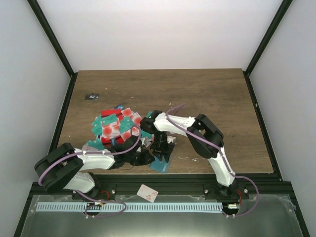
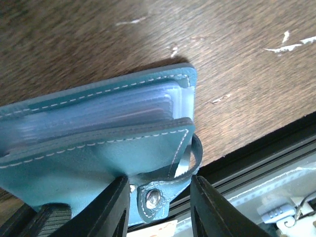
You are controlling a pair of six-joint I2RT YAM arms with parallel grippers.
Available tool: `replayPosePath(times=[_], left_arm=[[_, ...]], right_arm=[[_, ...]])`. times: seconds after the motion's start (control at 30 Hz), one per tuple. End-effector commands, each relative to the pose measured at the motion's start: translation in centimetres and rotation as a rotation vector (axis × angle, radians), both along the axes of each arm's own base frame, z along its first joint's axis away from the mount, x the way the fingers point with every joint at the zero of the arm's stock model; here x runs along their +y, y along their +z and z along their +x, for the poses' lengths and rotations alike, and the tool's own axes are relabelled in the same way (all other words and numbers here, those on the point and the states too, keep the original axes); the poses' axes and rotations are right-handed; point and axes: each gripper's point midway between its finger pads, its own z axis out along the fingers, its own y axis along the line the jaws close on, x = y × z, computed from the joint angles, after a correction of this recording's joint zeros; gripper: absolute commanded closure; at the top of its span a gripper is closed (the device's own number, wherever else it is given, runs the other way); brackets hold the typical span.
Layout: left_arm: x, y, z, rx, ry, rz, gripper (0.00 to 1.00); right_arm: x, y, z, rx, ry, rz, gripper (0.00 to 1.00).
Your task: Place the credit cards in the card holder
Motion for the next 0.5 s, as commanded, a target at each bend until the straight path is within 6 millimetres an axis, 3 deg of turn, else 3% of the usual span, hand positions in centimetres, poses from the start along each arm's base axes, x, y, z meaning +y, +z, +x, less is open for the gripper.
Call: replayPosePath(times=[0.0,0.23,0.33,0.47], left_arm=[[2.9,-2.5,-1.6,0.049,-0.001,0.17,0.96],[2.5,-1.6,-1.2,0.029,-0.017,0.174,0.96],[2.4,-1.2,-1.1,0.019,-0.024,0.169,0.96],[2.3,-1.0,-1.2,0.019,-0.04,0.171,0.95]], right_arm=[[3.9,-3.0,4.1,-0.231,0.045,0.129,0.63],[6.1,0.7,6.2,-0.341,0.053,0.311,0.65],[6.0,2.6,7.0,-0.398,0.07,0.398,0.63],[4.2,4.1,7.0,-0.466,0.089,0.459,0.62]])
